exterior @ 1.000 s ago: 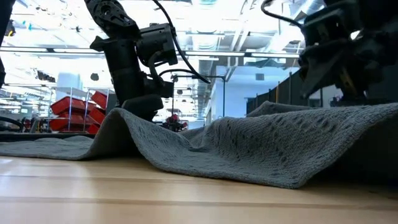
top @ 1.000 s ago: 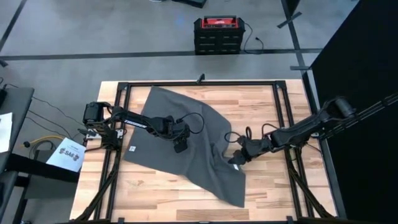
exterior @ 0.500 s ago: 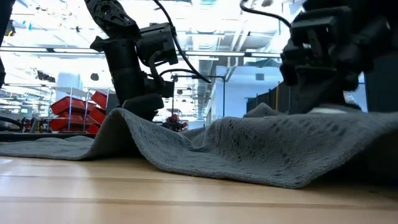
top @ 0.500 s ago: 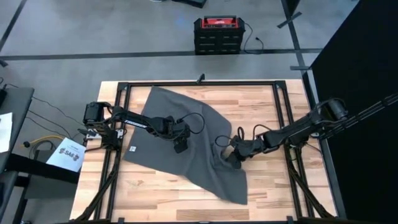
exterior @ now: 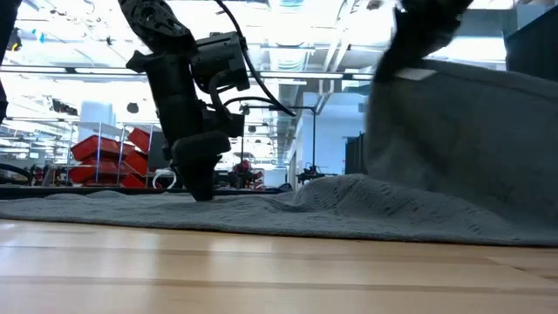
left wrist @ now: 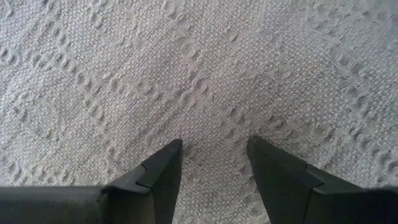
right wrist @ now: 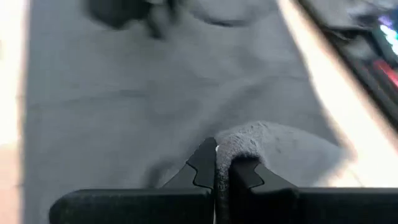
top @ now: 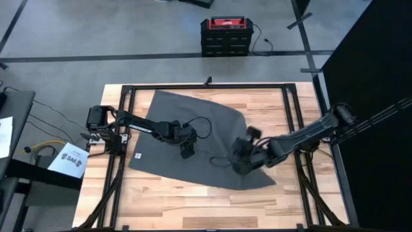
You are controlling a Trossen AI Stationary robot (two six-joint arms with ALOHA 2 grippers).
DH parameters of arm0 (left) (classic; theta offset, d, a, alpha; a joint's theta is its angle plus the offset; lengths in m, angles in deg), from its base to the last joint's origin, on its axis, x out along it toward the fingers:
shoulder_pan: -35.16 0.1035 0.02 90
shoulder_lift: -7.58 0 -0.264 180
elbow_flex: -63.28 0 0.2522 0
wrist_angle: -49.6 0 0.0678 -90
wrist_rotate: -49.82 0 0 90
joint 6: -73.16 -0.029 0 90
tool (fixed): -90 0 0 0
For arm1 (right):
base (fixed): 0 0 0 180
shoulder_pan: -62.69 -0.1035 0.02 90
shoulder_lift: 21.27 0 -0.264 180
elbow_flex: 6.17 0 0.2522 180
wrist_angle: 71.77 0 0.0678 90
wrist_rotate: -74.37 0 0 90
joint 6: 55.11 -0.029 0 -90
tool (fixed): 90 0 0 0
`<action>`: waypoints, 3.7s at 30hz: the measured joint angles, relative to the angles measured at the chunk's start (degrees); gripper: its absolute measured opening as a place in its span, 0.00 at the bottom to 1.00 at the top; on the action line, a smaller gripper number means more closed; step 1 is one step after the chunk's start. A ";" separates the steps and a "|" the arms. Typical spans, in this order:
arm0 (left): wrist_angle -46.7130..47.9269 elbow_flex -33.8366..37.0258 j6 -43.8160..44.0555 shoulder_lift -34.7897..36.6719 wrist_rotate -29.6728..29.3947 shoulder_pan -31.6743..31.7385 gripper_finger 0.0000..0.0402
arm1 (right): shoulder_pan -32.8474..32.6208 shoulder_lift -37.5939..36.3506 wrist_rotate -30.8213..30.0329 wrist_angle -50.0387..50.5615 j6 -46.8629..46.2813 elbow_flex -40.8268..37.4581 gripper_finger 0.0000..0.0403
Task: Roll towel
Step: Fold the gray towel
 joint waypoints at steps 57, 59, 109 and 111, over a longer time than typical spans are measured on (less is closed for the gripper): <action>0.52 -0.04 1.94 0.02 -0.28 -0.43 0.43 | 8.74 2.13 4.69 -10.78 27.66 -19.65 0.02; 0.68 -0.05 1.94 0.03 -0.28 -0.52 0.43 | 9.04 1.51 1.56 -5.27 27.97 -17.57 0.01; 12.99 -4.27 -11.56 13.25 -4.60 8.29 0.43 | 46.33 -13.31 12.69 16.96 36.87 -13.94 0.56; 13.57 -3.47 -13.02 12.65 -3.16 14.02 0.43 | 51.68 -12.17 18.34 14.80 37.98 -13.92 0.56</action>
